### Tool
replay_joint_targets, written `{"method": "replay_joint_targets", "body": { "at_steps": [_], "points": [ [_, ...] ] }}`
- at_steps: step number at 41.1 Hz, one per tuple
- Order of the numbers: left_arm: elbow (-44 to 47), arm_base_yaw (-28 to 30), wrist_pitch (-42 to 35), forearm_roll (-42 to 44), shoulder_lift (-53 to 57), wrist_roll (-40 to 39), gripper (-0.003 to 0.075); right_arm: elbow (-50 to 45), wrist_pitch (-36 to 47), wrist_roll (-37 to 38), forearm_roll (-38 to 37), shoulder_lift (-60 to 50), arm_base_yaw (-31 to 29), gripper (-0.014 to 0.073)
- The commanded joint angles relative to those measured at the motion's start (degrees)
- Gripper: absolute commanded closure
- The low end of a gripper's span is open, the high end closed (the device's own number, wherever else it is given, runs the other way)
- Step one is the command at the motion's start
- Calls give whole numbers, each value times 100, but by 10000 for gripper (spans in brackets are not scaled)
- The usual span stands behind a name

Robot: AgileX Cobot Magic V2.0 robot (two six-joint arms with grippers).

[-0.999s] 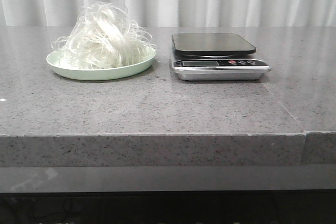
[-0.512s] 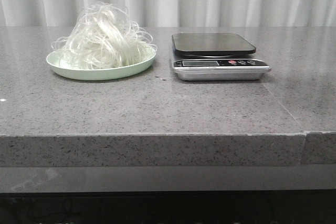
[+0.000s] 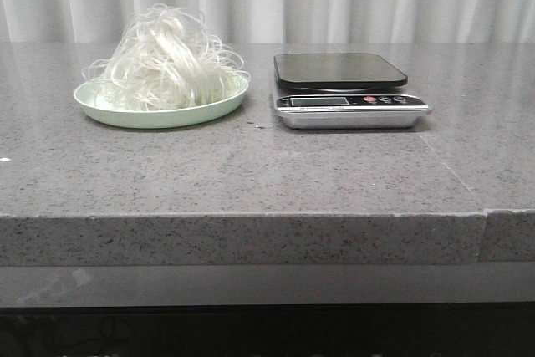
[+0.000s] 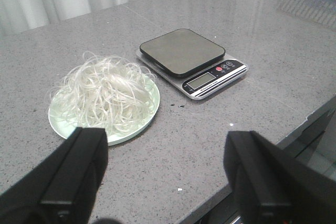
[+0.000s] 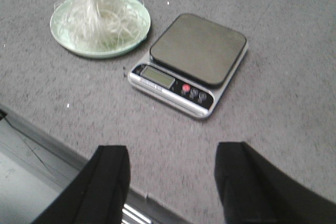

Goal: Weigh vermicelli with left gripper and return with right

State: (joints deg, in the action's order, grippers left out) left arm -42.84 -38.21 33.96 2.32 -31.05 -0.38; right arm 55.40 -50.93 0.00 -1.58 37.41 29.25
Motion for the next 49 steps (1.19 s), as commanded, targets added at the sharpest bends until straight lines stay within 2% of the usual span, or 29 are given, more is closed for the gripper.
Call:
{"method": "replay_joint_targets", "body": {
  "at_steps": [1,13,16,19,24,29,40,49],
  "points": [
    [-142,-6,-430,-26,-35,-58,196,-124,132,-64,45,-437,-28,118],
    [-142,-6,-430,-26,-35,-58,197,-372,-27,-64,58,-1018,-28,127],
    [-142,-6,-430,-26,-35,-58,202,-372,-68,-64,58,-1018,-28,182],
    [-142,-6,-430,-26,-35,-58,241,-372,-90,-64,58,-1018,-28,258],
    [-142,-6,-430,-26,-35,-58,337,-372,-97,-64,58,-1018,-28,382],
    [-142,-6,-430,-26,-35,-58,424,-372,-97,-64,58,-1018,-28,444],
    [-142,-6,-430,-26,-35,-58,579,-372,-83,-64,58,-1018,-28,452],
    [-142,-6,-430,-26,-35,-58,577,-372,-120,-64,58,-1018,-28,452]
  ]
}}
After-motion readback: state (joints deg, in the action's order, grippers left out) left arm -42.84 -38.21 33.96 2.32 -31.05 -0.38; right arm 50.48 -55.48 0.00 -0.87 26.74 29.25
